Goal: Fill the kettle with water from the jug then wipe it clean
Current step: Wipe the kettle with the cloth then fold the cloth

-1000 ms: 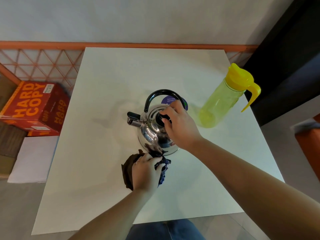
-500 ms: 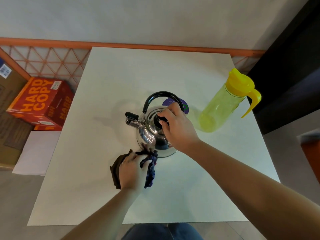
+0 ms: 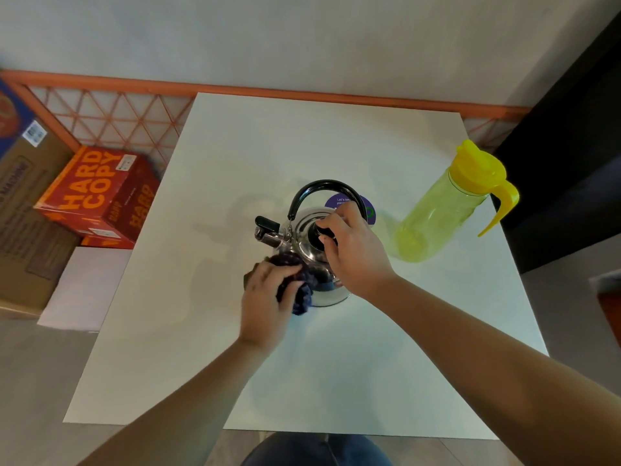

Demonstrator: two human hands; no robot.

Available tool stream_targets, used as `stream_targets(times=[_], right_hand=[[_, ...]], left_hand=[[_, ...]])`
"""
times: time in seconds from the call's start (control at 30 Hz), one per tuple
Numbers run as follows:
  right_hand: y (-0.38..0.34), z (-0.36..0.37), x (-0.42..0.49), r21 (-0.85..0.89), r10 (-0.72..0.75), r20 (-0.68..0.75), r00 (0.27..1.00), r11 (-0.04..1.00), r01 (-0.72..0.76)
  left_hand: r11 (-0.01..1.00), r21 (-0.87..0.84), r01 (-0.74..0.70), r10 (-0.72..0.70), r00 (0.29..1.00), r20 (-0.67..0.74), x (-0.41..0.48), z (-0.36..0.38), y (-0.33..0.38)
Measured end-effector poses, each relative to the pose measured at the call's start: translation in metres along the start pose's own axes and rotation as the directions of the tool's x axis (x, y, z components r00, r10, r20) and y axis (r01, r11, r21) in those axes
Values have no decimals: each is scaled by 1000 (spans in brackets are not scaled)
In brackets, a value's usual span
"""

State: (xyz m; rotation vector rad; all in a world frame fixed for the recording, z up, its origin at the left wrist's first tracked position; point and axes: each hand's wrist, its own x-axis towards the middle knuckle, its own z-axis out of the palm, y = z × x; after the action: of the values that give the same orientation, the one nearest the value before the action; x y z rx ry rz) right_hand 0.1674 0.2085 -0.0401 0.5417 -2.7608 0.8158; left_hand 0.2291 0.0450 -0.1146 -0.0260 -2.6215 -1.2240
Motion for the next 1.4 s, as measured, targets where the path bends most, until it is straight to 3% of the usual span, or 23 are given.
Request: stream_targets(times=[0.13, 0.3, 0.47, 0.6, 0.8, 0.93, 1.23, 1.4], right_hand=[[0, -1, 0, -2, -7, 4, 1000, 1000, 7], [0, -1, 0, -4, -4, 6, 1000, 1000, 4], [1, 1, 0, -3, -8, 4, 1000, 1000, 8], [2, 1, 0, -7, -12, 4, 1000, 1000, 12], [5, -4, 3, 21, -6, 48, 999, 1000, 5], [11, -10, 7, 61, 4, 99, 995, 998, -10], [15, -17, 7, 111, -12, 136, 991, 994, -3], [17, -16, 6, 130, -13, 142, 990, 991, -6]], left_hand=[[999, 43, -14, 10, 996, 87, -30, 8, -15], [991, 36, 126, -125, 992, -25, -12, -1, -19], [997, 26, -73, 73, 997, 7, 14, -8, 4], [979, 90, -185, 174, 978, 117, 1, -7, 4], [989, 90, -121, 117, 992, 51, -8, -10, -3], [982, 77, -170, 170, 985, 11, 12, -6, 19], [876, 260, -407, 368, 911, 189, -4, 14, 25], [873, 320, -368, 289, 919, 268, -26, 6, -14]])
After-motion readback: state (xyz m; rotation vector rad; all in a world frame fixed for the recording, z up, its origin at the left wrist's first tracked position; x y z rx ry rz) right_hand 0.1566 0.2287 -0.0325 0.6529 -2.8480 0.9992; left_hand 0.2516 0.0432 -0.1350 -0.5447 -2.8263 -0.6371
